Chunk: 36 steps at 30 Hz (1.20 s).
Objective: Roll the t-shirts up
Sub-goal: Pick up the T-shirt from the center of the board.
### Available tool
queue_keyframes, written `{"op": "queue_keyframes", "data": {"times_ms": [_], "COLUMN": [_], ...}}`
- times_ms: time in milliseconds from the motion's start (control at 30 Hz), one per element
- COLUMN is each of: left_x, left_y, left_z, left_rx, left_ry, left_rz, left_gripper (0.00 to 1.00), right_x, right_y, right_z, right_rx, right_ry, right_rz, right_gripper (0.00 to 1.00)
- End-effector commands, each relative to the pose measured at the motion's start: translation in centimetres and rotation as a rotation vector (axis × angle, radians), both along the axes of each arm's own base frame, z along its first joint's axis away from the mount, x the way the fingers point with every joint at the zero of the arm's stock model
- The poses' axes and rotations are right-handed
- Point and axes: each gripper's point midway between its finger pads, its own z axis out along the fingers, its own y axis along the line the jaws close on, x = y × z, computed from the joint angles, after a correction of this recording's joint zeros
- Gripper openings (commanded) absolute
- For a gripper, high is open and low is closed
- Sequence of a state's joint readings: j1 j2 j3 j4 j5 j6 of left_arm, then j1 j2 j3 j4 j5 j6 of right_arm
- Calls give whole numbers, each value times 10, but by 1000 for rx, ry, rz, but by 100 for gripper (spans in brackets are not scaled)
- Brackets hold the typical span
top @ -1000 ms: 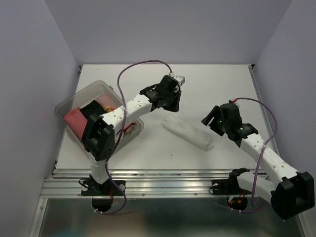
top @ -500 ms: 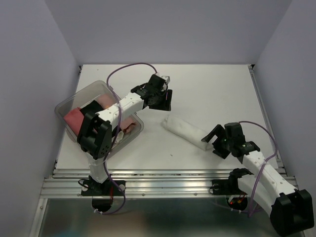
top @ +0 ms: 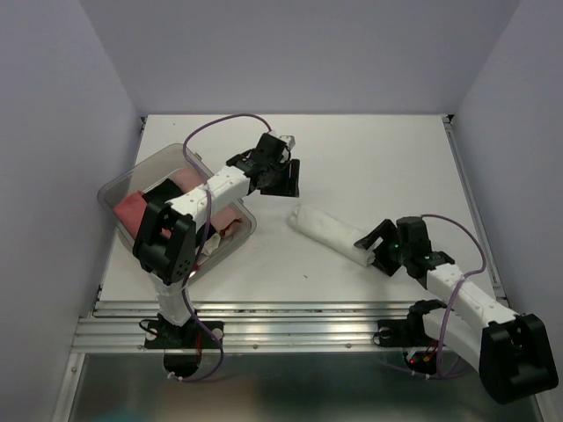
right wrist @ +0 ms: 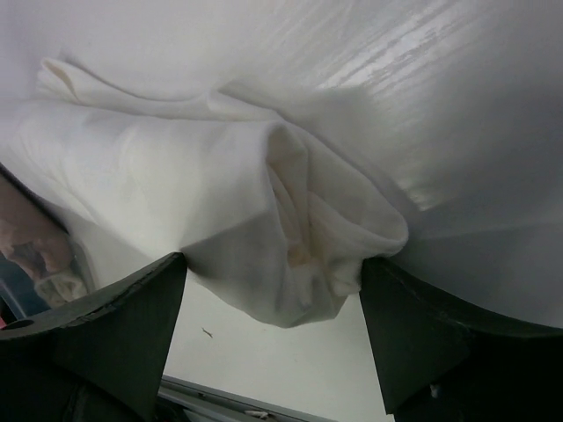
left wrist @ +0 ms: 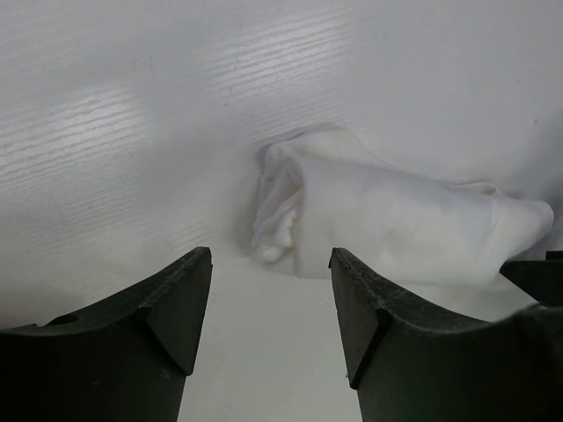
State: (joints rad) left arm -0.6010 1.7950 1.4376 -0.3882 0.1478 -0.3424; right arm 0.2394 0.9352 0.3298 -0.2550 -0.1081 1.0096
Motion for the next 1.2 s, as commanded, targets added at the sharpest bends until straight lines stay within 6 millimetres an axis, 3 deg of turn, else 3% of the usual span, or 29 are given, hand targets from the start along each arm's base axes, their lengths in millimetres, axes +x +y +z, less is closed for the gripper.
{"op": "queue_keyframes", "data": {"times_ms": [0,133,200,367,500,633,833,1167], "left_x": [0,-2,-4,-7,-9,-11,-18,-26], "left_y": [2,2,1,-1,-1,-3,-11,-10], "left_z": [12,-8,-14,-21,-17,-7,-1,-39], "left_rx": [-26,-27,-33,-36,-47,-76,-179,-228], "left_ry": [-28,17,27,40,34,17,35,158], "left_rz": [-4,-5,-10,-22,-30,-49,-68,-8], "left_gripper": [66,65,65,65,68,78,83,84], "right_x": [-9,-9,-11,-11,-9,0,0,1], "right_y": [-13,-8,-8,-12,-15,-23,-28,-29], "right_z": [-28,-35,-40,-48,-50,-47,-50,-49], "right_rx": [-79,-70,-76,-96,-118,-146,-158,-155], "right_ry": [55,69,84,93,98,83,98,90], "right_rz": [-5,24,36,29,24,9,15,19], "right_gripper": [83,77,70,37,19,1,1,1]}}
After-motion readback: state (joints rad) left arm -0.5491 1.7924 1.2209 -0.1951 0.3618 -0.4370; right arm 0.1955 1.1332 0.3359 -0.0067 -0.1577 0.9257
